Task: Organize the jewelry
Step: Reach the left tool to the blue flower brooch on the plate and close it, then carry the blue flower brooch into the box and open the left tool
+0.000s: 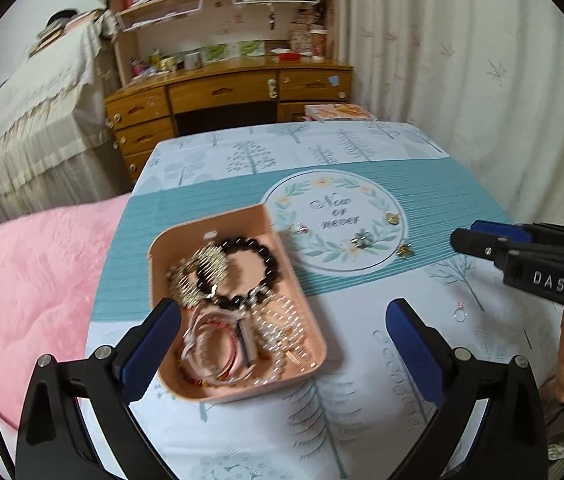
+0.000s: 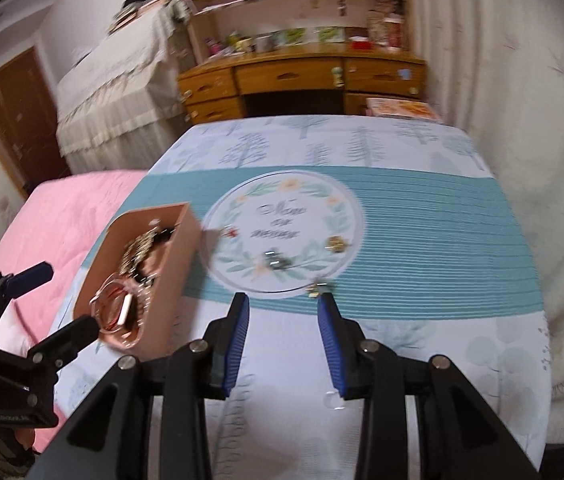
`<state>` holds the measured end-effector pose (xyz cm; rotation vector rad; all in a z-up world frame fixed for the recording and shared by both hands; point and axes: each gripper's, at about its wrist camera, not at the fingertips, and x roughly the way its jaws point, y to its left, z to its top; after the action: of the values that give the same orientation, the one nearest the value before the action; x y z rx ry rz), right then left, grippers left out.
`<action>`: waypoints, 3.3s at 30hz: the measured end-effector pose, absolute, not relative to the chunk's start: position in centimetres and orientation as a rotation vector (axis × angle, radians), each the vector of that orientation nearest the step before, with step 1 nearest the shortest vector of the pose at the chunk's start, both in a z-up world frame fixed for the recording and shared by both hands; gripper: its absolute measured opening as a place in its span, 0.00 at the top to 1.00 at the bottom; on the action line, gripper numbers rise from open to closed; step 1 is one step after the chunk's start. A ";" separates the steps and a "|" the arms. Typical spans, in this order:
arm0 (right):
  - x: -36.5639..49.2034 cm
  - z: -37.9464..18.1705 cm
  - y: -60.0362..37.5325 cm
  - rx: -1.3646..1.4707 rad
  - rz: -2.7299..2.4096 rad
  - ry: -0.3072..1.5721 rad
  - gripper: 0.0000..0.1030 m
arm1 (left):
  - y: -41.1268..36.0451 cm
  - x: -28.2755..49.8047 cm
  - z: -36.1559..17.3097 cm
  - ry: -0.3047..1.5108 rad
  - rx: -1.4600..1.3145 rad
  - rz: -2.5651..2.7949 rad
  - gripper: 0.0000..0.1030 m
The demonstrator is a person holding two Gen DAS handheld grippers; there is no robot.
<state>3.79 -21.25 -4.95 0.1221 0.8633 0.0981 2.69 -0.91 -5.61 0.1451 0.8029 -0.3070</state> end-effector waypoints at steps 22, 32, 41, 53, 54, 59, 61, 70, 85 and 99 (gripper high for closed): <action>3.9 -9.9 -27.3 0.228 0.064 0.908 0.65 | -11.1 10.9 -9.8 0.879 0.209 -0.408 0.17; 4.7 -11.4 -27.7 0.227 0.094 0.930 0.65 | -12.2 14.6 -14.0 1.035 0.112 -0.349 0.42; 5.6 -12.3 -27.5 0.225 0.118 0.954 0.65 | -12.6 15.7 -15.1 1.061 0.092 -0.339 0.80; 8.3 -13.1 -24.6 0.194 0.200 0.999 0.65 | -10.6 13.4 -12.7 1.009 0.048 -0.379 0.83; 8.5 -13.1 -24.4 0.189 0.202 1.001 0.65 | -10.5 13.0 -12.4 1.004 0.049 -0.384 0.83; 9.6 -13.0 -23.4 0.181 0.220 1.010 0.65 | -9.3 10.9 -11.0 0.986 0.041 -0.417 0.83; 10.1 -13.0 -22.8 0.161 0.216 1.009 0.65 | -8.7 10.4 -10.7 0.983 0.036 -0.423 0.83; 11.0 -13.0 -20.6 0.028 0.149 0.993 0.80 | -5.7 9.3 -9.5 0.952 -0.005 -0.406 0.83; 9.2 -5.9 -19.9 0.108 0.240 0.895 0.83 | 0.3 7.5 -5.7 0.892 -0.012 -0.300 0.83; 6.6 6.1 -14.9 0.119 0.483 0.698 0.83 | 3.5 5.8 0.3 0.776 -0.024 -0.289 0.83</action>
<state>6.58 -14.86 6.14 0.1187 0.6982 0.4831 5.81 3.53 0.34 -0.0242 0.7765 -0.2887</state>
